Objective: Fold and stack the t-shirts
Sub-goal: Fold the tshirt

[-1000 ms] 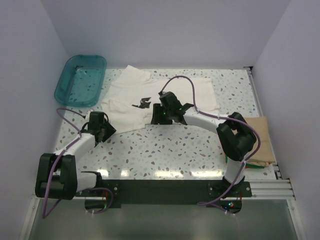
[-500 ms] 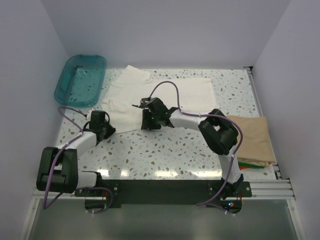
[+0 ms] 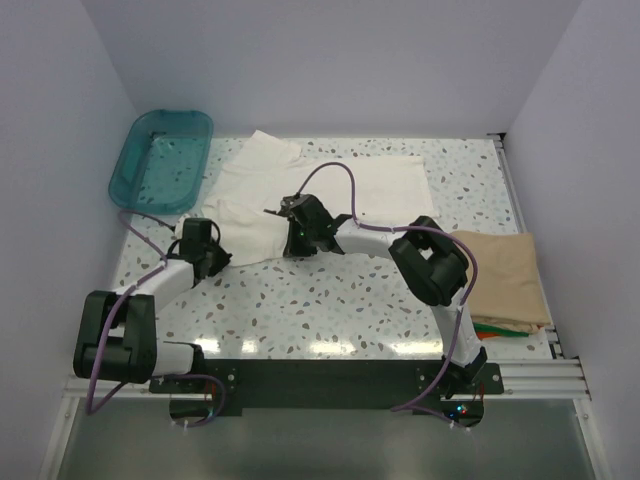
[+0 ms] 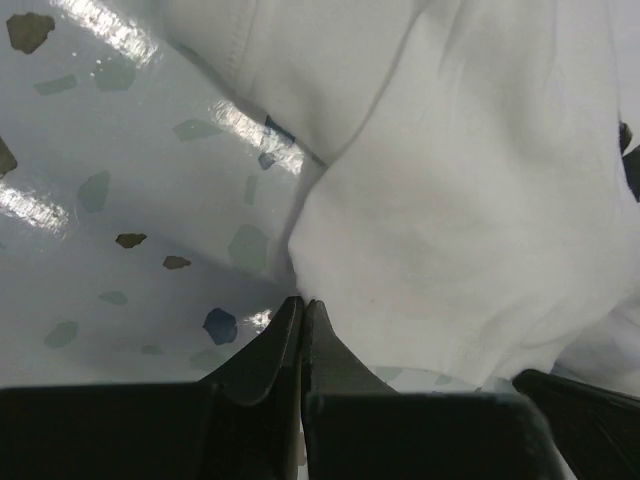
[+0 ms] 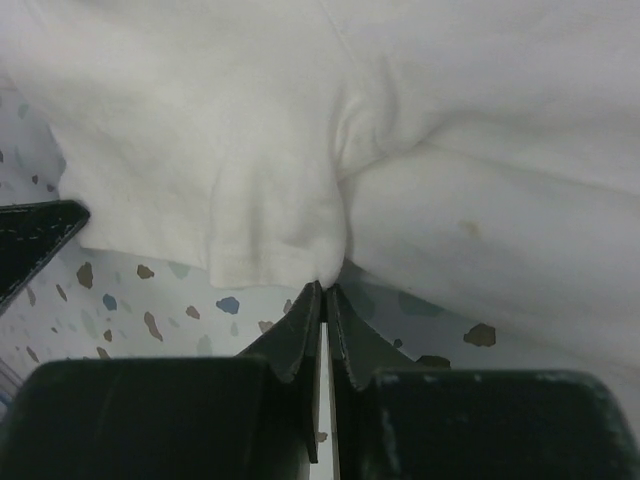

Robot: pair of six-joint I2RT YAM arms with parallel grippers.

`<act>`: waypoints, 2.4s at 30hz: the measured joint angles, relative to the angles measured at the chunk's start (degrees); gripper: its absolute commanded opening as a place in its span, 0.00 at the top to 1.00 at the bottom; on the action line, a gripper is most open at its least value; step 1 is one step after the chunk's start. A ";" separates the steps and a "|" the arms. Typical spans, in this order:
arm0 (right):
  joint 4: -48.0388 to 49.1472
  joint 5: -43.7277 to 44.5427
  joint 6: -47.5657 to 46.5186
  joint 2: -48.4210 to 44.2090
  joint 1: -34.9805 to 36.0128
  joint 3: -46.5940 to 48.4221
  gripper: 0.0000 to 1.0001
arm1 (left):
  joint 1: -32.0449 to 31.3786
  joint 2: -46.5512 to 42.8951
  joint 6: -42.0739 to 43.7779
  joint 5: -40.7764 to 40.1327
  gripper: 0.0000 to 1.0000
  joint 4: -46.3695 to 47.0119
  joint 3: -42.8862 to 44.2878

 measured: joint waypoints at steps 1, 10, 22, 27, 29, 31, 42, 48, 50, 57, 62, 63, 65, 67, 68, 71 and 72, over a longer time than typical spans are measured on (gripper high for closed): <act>-0.07 -0.02 0.11 0.00 0.02 0.04 1.00 | 0.00 0.00 0.00 0.04 1.00 -0.42 0.74; -3.06 -1.38 0.24 0.00 -1.70 6.49 1.00 | 0.00 2.36 0.68 0.83 1.00 -2.21 14.91; -2.08 -7.61 0.33 6.91 -10.93 21.35 1.00 | 0.00 21.35 3.02 3.02 1.00 -0.20 35.17; -1.31 -10.03 0.35 11.61 -13.57 24.81 1.00 | 0.00 28.39 3.08 4.26 1.00 1.40 42.36; -1.31 -10.88 0.31 13.16 -14.25 26.16 1.00 | 0.00 30.36 3.21 4.50 1.00 1.79 44.41; -1.27 -11.67 0.15 14.40 -14.69 27.87 1.00 | 0.00 32.33 3.41 4.74 1.00 2.67 46.29; 0.59 -13.60 -1.11 18.82 -15.54 35.01 1.00 | 0.20 38.66 3.45 6.64 1.00 6.29 51.06; 0.83 -14.01 -1.77 21.97 -16.31 38.18 0.99 | 0.76 41.18 3.39 7.80 1.00 8.31 52.57; 0.79 -14.27 -2.03 23.26 -16.65 39.50 0.99 | 1.07 41.48 3.37 7.89 1.00 8.79 52.59; 0.20 -15.06 -3.17 24.79 -17.62 42.07 0.90 | 2.34 43.25 3.08 9.38 0.83 11.02 53.90; 0.17 -15.26 -4.11 24.79 -18.16 43.34 0.59 | 3.28 44.39 3.10 11.98 0.50 13.22 54.27; 0.15 -15.28 -4.46 24.79 -18.36 43.43 0.55 | 3.43 44.35 2.99 12.37 0.48 13.64 54.12; -0.07 -15.43 -4.96 24.79 -18.91 43.45 0.47 | 3.74 43.43 2.93 12.92 0.46 15.26 52.63; -0.85 -15.43 -5.57 24.70 -19.56 43.43 0.47 | 3.93 40.87 2.75 13.05 0.46 15.93 49.18; -1.53 -15.30 -6.01 24.44 -19.96 43.15 0.47 | 4.00 38.97 2.60 13.00 0.46 16.04 46.82; -3.28 -13.99 -7.69 19.69 -20.96 36.24 0.47 | 4.09 32.15 1.49 12.66 0.51 16.22 40.06; -4.07 -13.44 -8.15 17.68 -21.14 33.62 0.47 | 4.09 29.90 1.01 12.50 0.57 16.79 38.01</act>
